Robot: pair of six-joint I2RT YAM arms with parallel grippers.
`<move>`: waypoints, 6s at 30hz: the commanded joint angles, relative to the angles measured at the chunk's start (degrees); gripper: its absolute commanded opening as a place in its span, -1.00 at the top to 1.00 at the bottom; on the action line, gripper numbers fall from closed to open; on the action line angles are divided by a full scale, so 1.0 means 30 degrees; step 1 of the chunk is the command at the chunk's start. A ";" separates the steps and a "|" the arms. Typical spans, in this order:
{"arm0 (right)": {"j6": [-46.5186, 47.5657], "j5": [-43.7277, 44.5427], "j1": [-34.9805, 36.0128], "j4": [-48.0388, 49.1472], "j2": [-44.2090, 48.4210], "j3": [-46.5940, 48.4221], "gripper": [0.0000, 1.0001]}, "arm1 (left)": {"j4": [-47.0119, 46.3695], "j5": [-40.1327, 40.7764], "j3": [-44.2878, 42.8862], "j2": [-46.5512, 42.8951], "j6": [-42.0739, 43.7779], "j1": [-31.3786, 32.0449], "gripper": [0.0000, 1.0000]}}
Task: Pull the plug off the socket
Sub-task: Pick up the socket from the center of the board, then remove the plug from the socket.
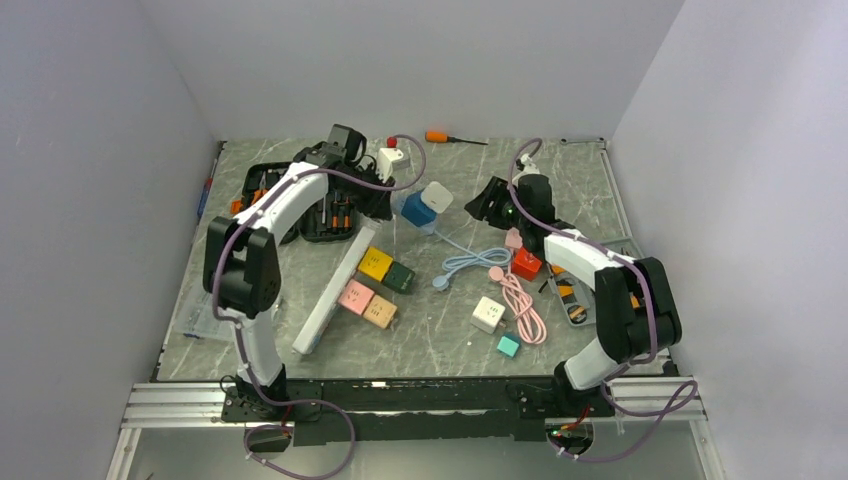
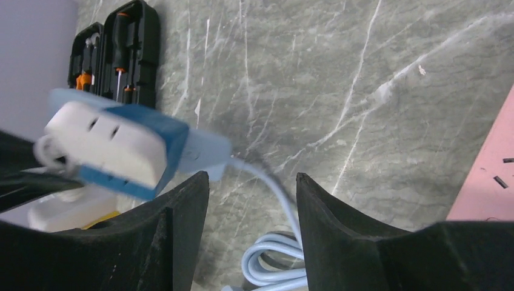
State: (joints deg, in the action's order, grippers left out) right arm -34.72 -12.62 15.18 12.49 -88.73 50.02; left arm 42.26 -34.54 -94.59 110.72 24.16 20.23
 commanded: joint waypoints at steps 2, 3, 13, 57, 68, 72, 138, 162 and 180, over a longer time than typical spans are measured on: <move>0.0126 -0.1397 -0.1012 0.1751 -0.0562 0.1089 -0.14 | 0.0595 -0.3600 -0.0068 -0.3148 0.2890 0.0332 1.00; -0.0026 -0.1616 -0.1221 0.2003 -0.0705 0.1144 -0.15 | 0.0829 -0.3891 -0.0015 -0.3228 0.3172 0.0346 1.00; -0.0551 -0.4072 -0.1572 0.4214 -0.3620 0.2934 -0.20 | 0.2197 -0.6085 0.0679 -0.3220 0.4619 0.0391 1.00; -1.2557 -2.2687 0.1072 2.8568 -1.2456 0.7620 -0.24 | 1.0788 -0.9587 -0.4110 -0.1362 1.2294 0.0053 1.00; -1.2791 -2.2759 0.1306 2.7564 -1.2255 0.8562 -0.20 | 1.0788 -0.9620 -0.4073 -0.1486 1.2534 0.0054 1.00; -0.9224 -2.1684 0.0263 2.2625 -1.0951 0.8353 -0.27 | 1.1183 -0.9657 -0.4051 -0.1656 1.3051 0.0054 1.00; 0.8741 -1.5247 0.5061 0.5991 0.1279 0.1099 -0.18 | 1.5913 -1.0608 -0.4710 -0.6433 2.0404 0.1372 1.00; 0.6522 -1.4082 0.5489 0.8054 0.4580 -0.0232 1.00 | 0.7581 -1.0530 -0.0554 -0.6419 1.2675 0.1194 0.62; 1.1181 -1.0377 0.6196 -0.1205 0.5486 0.3244 1.00 | 1.0712 -1.0475 -0.4444 -0.3758 1.3626 0.2007 0.08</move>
State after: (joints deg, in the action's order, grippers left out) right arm -4.80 -42.15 30.76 10.26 -75.07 54.13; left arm 74.67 -61.08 -104.01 98.85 61.28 24.45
